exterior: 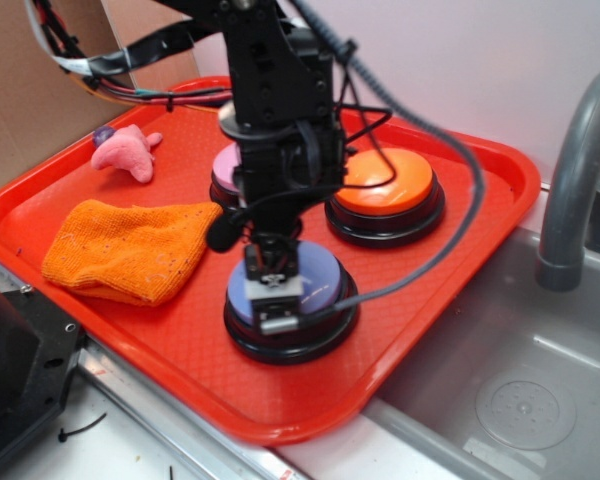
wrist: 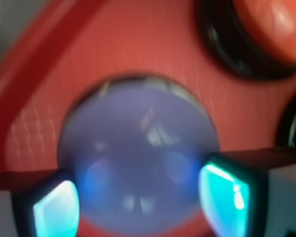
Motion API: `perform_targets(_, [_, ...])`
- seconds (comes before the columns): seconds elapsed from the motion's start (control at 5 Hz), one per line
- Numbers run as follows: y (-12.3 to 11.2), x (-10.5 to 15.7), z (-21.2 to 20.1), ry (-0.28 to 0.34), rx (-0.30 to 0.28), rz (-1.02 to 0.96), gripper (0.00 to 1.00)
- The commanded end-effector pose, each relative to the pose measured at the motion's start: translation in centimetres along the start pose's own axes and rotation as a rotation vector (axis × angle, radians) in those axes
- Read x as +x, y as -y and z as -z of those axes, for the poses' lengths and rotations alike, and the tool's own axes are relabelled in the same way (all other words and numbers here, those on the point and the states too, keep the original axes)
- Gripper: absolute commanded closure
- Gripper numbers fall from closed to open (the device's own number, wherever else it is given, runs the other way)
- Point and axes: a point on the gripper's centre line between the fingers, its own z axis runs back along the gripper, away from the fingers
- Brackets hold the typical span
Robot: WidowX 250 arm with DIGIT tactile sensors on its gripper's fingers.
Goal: Push the purple button.
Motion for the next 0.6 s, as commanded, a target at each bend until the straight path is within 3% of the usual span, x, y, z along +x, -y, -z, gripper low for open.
perform_targets(0.0, [0.5,0.2,-4.1,0.053,0.018,-0.027,0.0])
perform_targets(0.4, [0.1,-0.2,-5.4,0.083,0.019,-0.041,0.0])
